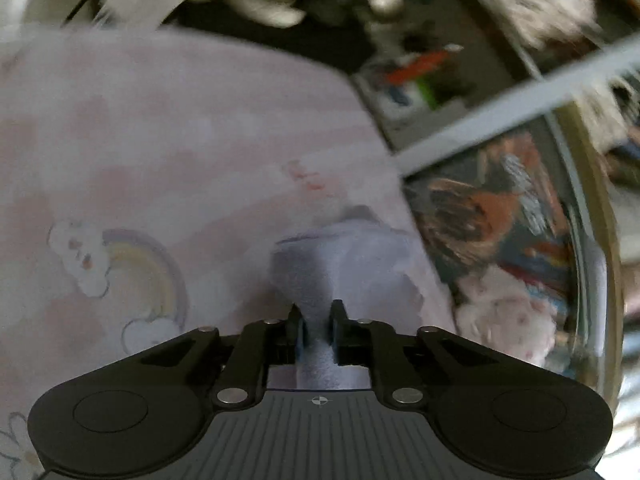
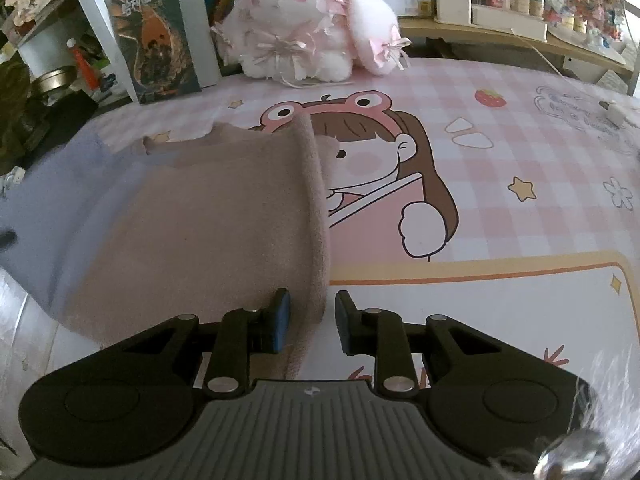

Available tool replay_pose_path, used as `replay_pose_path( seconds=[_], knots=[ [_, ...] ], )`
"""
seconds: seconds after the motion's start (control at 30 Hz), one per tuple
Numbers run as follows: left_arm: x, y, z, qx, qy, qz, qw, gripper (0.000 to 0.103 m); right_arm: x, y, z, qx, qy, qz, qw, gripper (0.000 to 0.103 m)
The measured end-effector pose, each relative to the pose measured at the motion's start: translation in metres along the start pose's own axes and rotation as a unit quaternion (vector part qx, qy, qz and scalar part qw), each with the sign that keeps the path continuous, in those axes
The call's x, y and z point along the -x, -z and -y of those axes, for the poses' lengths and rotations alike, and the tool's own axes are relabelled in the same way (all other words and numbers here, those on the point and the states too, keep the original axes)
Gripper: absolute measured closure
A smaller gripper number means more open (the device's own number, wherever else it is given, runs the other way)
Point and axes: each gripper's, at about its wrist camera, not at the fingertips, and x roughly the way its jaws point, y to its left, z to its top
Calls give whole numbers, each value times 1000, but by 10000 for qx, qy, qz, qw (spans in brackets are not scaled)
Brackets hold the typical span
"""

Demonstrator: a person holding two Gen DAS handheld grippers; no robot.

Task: Fold clothes
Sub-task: 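Grasp the lavender side with the left gripper while the right gripper grasps the beige side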

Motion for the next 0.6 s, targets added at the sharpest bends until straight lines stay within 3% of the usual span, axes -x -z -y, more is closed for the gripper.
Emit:
replay_pose_path(
  seconds=[0.07, 0.17, 0.23, 0.3, 0.47, 0.6],
  knots=[
    [-7, 0, -4, 71, -13, -40, 10000, 77, 0, 0, 1, -63, -27, -16, 10000, 80],
    [-13, 0, -10, 189, 52, -18, 9998, 76, -1, -1, 4, -165, -74, -42, 9998, 80],
    [-16, 1, -15, 293, 160, 95, 9994, 79, -1, -1, 6, -238, -125, -51, 9996, 80],
    [-16, 3, -13, 164, 128, 154, 9997, 89, -1, 0, 7, -249, -169, -50, 9995, 80],
    [3, 6, 18, -545, 440, 398, 9968, 93, -2, 0, 12, -336, -360, -76, 9988, 82],
    [28, 26, 80, -1802, 888, 581, 9779, 94, -3, 0, 15, -310, -494, -77, 9983, 84]
  ],
)
